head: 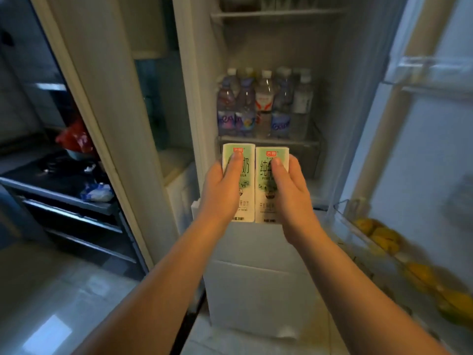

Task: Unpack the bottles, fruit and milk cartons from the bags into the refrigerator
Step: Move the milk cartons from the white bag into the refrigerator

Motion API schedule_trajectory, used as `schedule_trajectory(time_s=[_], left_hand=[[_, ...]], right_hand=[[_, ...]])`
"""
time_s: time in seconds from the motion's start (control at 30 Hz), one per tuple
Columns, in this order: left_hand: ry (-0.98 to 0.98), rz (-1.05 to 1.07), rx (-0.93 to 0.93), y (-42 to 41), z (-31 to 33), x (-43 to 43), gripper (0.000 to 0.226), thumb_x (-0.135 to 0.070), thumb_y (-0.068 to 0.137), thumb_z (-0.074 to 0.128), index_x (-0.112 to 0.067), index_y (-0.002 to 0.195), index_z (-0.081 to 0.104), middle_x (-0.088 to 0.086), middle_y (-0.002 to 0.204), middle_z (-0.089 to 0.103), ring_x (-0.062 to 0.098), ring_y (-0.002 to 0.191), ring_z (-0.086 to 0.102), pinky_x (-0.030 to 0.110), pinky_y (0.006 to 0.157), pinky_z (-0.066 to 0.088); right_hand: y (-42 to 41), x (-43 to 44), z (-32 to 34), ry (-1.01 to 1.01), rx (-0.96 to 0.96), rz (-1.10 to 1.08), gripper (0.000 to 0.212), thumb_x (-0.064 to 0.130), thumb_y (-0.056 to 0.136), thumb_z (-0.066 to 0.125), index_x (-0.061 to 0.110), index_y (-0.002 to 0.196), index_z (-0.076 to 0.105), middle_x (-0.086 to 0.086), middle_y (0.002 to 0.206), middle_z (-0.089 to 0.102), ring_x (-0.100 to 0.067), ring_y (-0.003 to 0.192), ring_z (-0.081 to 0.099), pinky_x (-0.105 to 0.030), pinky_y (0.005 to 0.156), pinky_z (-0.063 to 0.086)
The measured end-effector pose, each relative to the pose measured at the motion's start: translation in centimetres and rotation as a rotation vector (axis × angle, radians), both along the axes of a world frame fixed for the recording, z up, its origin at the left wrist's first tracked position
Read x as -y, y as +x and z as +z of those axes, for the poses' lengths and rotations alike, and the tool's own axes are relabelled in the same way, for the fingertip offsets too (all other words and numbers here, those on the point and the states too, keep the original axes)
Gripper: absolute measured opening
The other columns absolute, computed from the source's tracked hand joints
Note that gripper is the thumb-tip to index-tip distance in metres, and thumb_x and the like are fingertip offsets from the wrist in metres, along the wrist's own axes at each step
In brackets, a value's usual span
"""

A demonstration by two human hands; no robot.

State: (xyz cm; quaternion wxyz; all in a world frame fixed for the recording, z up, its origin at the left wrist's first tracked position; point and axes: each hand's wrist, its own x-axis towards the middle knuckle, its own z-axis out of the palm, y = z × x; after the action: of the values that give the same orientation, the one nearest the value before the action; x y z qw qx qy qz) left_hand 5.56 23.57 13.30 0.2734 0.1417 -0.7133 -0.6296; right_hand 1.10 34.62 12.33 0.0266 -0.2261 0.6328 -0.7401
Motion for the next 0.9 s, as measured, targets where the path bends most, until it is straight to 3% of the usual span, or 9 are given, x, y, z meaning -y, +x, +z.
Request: schedule_trajectory(time_s=[0.17, 0.33, 0.47, 0.57, 0.67, 0.73, 0.83, 0.9], left_hand=[[-0.045, -0.038, -0.208, -8.2, 8.2, 3.9, 0.036, -0.048, 0.103, 0.039, -0.024, 0.118, 0.061, -0.009, 0.090, 0.075, 0.009, 0.080, 0.074, 0.019, 0.063, 0.056], [-0.056, -0.083, -0.371, -16.4, 15.9, 7.0, 0.043, -0.050, 0.100, 0.039, -0.017, 0.120, 0.056, -0.001, 0.095, 0.075, 0.014, 0.079, 0.075, 0.020, 0.061, 0.057], [-0.021, -0.146, -0.488, -22.4, 20.2, 8.7, 0.041, -0.046, 0.102, 0.040, -0.014, 0.123, 0.054, 0.007, 0.102, 0.074, 0.021, 0.082, 0.075, 0.027, 0.061, 0.059], [-0.007, -0.221, -0.532, -26.3, 22.8, 9.7, 0.042, -0.040, 0.104, 0.041, -0.010, 0.130, 0.054, 0.013, 0.110, 0.072, 0.026, 0.087, 0.074, 0.031, 0.062, 0.059], [-0.025, -0.245, -0.542, -29.7, 25.2, 10.9, 0.023, -0.025, 0.104, 0.041, -0.011, 0.114, 0.056, 0.012, 0.105, 0.068, 0.015, 0.078, 0.072, 0.022, 0.056, 0.054], [-0.107, -0.245, -0.531, -31.8, 26.8, 11.5, 0.012, -0.019, 0.103, 0.040, -0.017, 0.099, 0.051, 0.009, 0.098, 0.065, 0.015, 0.078, 0.069, 0.025, 0.057, 0.053], [-0.180, -0.283, -0.501, -34.5, 29.0, 11.8, 0.010, -0.016, 0.101, 0.040, -0.018, 0.094, 0.047, 0.008, 0.096, 0.063, 0.024, 0.088, 0.066, 0.034, 0.067, 0.053], [-0.231, -0.315, -0.477, -36.3, 30.3, 11.7, 0.012, -0.011, 0.100, 0.041, -0.018, 0.091, 0.046, 0.005, 0.091, 0.060, 0.021, 0.085, 0.063, 0.033, 0.067, 0.051]], right_hand=[[-8.8, 4.0, 8.2, -0.124, -0.229, 0.115, 0.017, 0.019, 0.106, 0.042, 0.012, 0.121, 0.047, 0.005, 0.097, 0.063, 0.007, 0.078, 0.064, -0.011, 0.067, 0.049], [-17.5, 7.1, 16.2, -0.119, -0.426, 0.106, 0.041, 0.035, 0.090, 0.046, 0.021, 0.128, 0.044, 0.009, 0.103, 0.063, 0.002, 0.089, 0.064, -0.019, 0.073, 0.051], [-23.2, 8.9, 20.8, -0.137, -0.497, 0.066, 0.032, 0.024, 0.095, 0.046, 0.022, 0.127, 0.046, 0.007, 0.100, 0.065, -0.003, 0.086, 0.065, -0.025, 0.070, 0.053], [-26.7, 9.8, 23.5, -0.147, -0.520, 0.012, 0.028, 0.012, 0.098, 0.043, 0.021, 0.124, 0.047, 0.008, 0.098, 0.063, 0.000, 0.081, 0.064, -0.021, 0.065, 0.051], [-29.5, 10.5, 26.0, -0.138, -0.522, -0.050, 0.031, 0.005, 0.097, 0.040, 0.023, 0.122, 0.047, 0.008, 0.100, 0.062, 0.003, 0.080, 0.064, -0.017, 0.061, 0.050], [-31.1, 10.7, 27.2, -0.090, -0.536, -0.118, 0.032, 0.006, 0.098, 0.039, 0.026, 0.123, 0.045, 0.010, 0.101, 0.061, 0.003, 0.082, 0.064, -0.016, 0.059, 0.049], [-33.4, 10.5, 29.1, -0.011, -0.552, -0.239, 0.032, 0.012, 0.099, 0.042, 0.026, 0.127, 0.047, 0.006, 0.113, 0.060, -0.005, 0.096, 0.062, -0.019, 0.064, 0.048], [-35.1, 9.8, 30.1, 0.005, -0.533, -0.289, 0.035, 0.011, 0.097, 0.046, 0.024, 0.129, 0.051, 0.001, 0.117, 0.062, -0.012, 0.100, 0.064, -0.024, 0.067, 0.049]])
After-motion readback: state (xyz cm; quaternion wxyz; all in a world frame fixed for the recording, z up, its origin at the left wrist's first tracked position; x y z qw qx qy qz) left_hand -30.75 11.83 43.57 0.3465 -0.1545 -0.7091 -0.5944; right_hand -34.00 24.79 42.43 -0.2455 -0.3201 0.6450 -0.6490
